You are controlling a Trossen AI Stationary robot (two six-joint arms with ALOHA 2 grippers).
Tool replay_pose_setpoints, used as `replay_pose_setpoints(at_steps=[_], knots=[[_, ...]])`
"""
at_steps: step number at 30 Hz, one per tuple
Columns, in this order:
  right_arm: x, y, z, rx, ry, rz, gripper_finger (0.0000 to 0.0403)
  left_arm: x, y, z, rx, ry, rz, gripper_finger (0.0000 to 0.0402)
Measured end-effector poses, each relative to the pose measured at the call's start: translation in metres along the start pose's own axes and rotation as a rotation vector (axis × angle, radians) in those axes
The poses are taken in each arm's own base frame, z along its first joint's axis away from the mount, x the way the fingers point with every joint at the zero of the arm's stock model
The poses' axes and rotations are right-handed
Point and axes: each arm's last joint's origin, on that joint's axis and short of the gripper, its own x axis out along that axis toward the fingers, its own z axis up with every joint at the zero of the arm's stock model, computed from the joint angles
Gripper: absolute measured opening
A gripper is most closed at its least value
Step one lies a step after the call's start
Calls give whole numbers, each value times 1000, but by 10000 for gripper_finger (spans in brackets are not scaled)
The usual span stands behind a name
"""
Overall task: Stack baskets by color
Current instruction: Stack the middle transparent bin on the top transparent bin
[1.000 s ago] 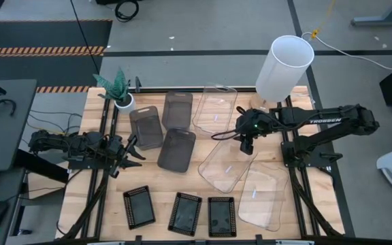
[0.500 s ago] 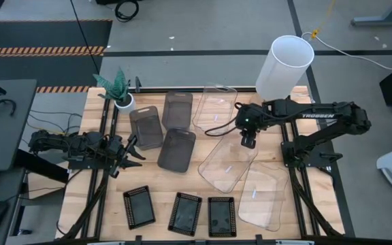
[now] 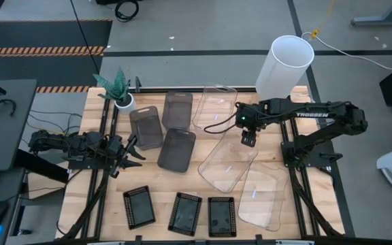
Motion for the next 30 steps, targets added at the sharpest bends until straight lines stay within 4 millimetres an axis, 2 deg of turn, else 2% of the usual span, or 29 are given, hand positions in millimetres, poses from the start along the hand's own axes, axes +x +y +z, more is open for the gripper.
replay_pose_setpoints(at_steps=[7, 20, 25, 30], knots=[[19, 6, 3, 34, 83, 103, 262, 0, 0, 0, 0, 0, 0, 117], [63, 14, 14, 101, 243, 118, 203, 0, 0, 0, 0, 0, 0, 117], [79, 16, 15, 104, 310, 138, 160, 0, 0, 0, 0, 0, 0, 117], [90, 19, 15, 111, 363, 174, 74, 0, 0, 0, 0, 0, 0, 117]])
